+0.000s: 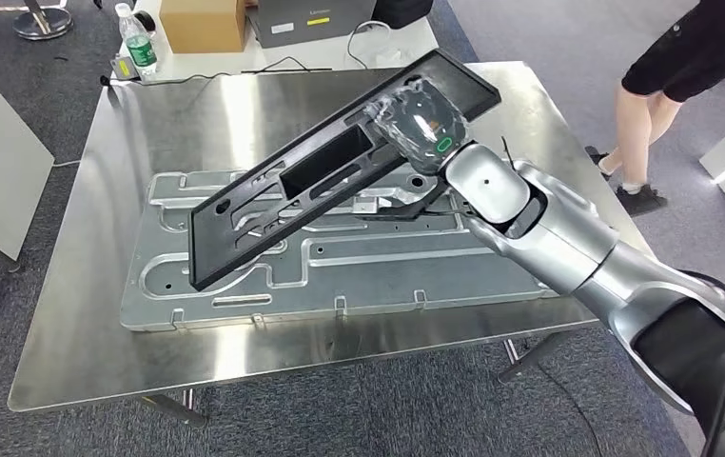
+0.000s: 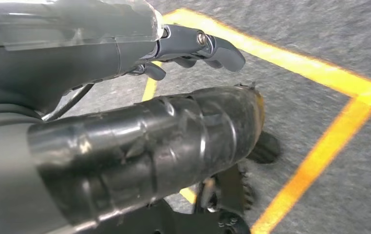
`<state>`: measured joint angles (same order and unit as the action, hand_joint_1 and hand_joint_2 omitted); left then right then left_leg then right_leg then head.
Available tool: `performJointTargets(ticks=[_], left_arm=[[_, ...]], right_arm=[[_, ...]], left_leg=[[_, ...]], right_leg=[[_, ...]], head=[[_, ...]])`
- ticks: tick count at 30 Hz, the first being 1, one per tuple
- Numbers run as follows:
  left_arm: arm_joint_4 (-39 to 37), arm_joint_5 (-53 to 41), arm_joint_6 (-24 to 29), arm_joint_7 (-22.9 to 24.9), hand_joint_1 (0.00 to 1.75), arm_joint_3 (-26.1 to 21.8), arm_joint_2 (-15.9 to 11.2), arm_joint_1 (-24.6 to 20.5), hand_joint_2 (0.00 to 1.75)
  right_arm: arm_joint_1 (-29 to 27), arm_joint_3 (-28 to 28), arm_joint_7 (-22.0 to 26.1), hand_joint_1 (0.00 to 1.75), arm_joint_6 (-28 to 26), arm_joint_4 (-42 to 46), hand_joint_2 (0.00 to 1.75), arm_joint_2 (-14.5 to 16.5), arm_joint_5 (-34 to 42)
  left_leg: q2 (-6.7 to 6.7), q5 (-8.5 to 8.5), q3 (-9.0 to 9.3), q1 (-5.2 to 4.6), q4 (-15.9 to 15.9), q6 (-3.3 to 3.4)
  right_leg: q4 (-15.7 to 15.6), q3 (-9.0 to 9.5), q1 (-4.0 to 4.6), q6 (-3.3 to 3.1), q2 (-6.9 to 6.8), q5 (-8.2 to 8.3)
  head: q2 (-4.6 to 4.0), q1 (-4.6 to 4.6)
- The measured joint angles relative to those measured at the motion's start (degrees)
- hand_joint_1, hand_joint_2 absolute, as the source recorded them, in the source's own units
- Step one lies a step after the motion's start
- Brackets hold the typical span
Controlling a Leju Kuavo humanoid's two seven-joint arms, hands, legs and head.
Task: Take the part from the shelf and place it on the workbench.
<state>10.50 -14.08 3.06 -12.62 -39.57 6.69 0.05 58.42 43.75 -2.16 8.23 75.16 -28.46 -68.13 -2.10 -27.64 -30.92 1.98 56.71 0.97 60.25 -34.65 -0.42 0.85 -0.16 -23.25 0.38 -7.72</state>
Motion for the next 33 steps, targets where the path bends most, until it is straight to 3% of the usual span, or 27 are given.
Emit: performJointTargets(ticks=[4,9,11,14,16,33], left_arm=[[-0.1,-0.1,0.0,0.0,0.0,-0.1,-0.1,-0.1,0.0],[-0.4,-0.3,0.0,0.0,0.0,-0.1,-0.1,0.4,0.0],[-0.4,-0.3,0.0,0.0,0.0,-0.1,-0.1,0.3,0.0],[-0.4,-0.3,0.0,0.0,0.0,-0.2,-0.3,-0.5,0.0],[-0.4,-0.4,0.0,-0.1,0.0,-0.3,-0.4,-0.9,0.0],[-0.1,0.7,-0.9,-4.4,0.0,-3.0,-0.7,-2.1,0.0]], right_arm=[[-0.3,-0.2,0.0,1.75,-0.1,-0.5,1.75,-0.1,0.0],[-3.9,0.2,0.0,1.75,-0.1,-1.7,1.75,0.0,0.0],[-3.6,0.2,0.0,1.75,-0.1,-1.9,1.75,-0.1,0.0],[-1.4,-0.6,0.0,1.75,-0.2,-1.8,1.75,-0.2,0.1],[-0.3,-1.5,-0.1,1.75,-0.3,-1.8,1.75,-0.3,0.2],[1.5,-4.0,0.2,1.75,-0.5,-0.7,1.75,-2.9,0.3]], left_leg=[[0.12,0.58,-0.74,-0.21,-0.3,-0.61],[0.1,0.92,1.47,-0.24,-0.7,-0.82],[0.14,0.7,1.94,-0.27,-0.7,-1.02],[0.46,-1.06,1.52,-0.39,0.0,-1.49],[0.69,-1.73,1.08,-0.42,0.8,-1.53],[0.93,-1.31,1.23,-0.42,1.2,-1.61]], right_leg=[[-0.1,-0.95,-0.2,0.19,0.05,0.31],[-0.2,1.14,-0.21,0.18,0.09,0.06],[-0.7,1.95,-0.27,0.15,0.16,-0.89],[-1.8,2.7,-0.4,0.04,0.43,-4.26],[-1.7,2.71,-0.42,-0.01,0.57,-5.44],[-1.3,2.79,-0.4,-0.07,0.91,-4.9]], head=[[0.02,-0.02],[0.02,-0.01],[0.02,-0.02],[0.02,-0.02],[0.03,-0.01],[0.02,-0.02]])
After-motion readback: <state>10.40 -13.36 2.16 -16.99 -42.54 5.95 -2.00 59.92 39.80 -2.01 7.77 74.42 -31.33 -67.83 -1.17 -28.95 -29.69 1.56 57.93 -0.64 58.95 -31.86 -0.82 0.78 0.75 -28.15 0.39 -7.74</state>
